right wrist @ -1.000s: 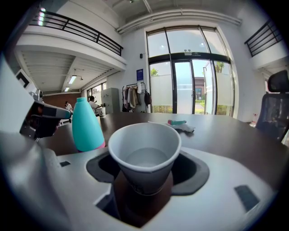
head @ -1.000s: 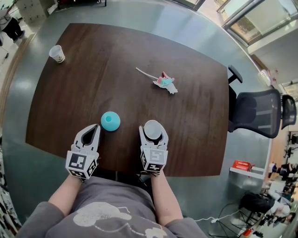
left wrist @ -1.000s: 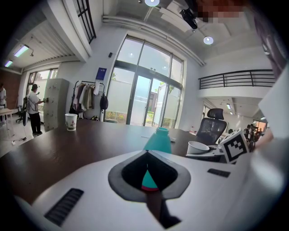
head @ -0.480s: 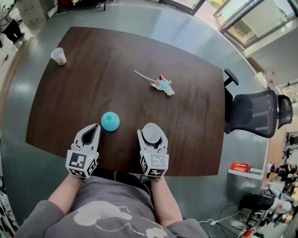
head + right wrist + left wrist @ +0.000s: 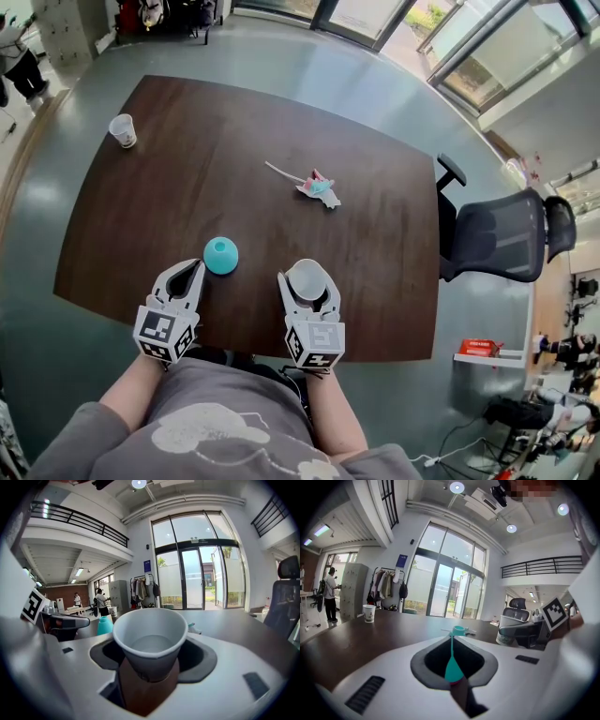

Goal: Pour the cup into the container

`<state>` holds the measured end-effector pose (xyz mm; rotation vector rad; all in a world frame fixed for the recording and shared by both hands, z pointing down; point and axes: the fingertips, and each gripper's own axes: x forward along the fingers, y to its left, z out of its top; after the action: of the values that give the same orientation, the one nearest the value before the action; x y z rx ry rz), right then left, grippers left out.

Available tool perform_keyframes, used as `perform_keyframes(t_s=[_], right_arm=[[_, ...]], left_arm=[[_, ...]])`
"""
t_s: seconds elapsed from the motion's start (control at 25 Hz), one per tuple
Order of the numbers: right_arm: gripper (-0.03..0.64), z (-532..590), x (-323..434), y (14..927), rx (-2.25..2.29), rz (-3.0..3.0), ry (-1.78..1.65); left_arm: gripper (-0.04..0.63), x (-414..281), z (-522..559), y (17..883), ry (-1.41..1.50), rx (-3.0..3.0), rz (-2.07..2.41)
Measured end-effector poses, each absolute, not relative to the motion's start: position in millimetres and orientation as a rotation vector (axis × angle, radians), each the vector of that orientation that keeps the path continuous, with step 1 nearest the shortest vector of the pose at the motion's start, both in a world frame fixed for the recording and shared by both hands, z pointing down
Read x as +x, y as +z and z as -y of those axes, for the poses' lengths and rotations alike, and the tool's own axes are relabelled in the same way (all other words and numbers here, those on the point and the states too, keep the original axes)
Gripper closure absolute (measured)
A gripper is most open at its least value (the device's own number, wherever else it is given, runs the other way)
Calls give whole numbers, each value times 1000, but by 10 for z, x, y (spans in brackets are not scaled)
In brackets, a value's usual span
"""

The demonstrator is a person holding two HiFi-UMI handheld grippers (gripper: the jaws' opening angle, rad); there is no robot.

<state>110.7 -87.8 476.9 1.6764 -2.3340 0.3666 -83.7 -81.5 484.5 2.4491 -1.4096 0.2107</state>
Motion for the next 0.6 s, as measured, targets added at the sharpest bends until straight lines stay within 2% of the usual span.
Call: perform_keyframes(t_s=[0.24,0.6], right_arm=[[321,866,1110,4762,1668,2329,367],[321,832,1130,4802,1669,2316,392]], left_arm=[[586,-809,795,4862,237,2476,1377],[329,-764,790,4915,270,2508,1363]])
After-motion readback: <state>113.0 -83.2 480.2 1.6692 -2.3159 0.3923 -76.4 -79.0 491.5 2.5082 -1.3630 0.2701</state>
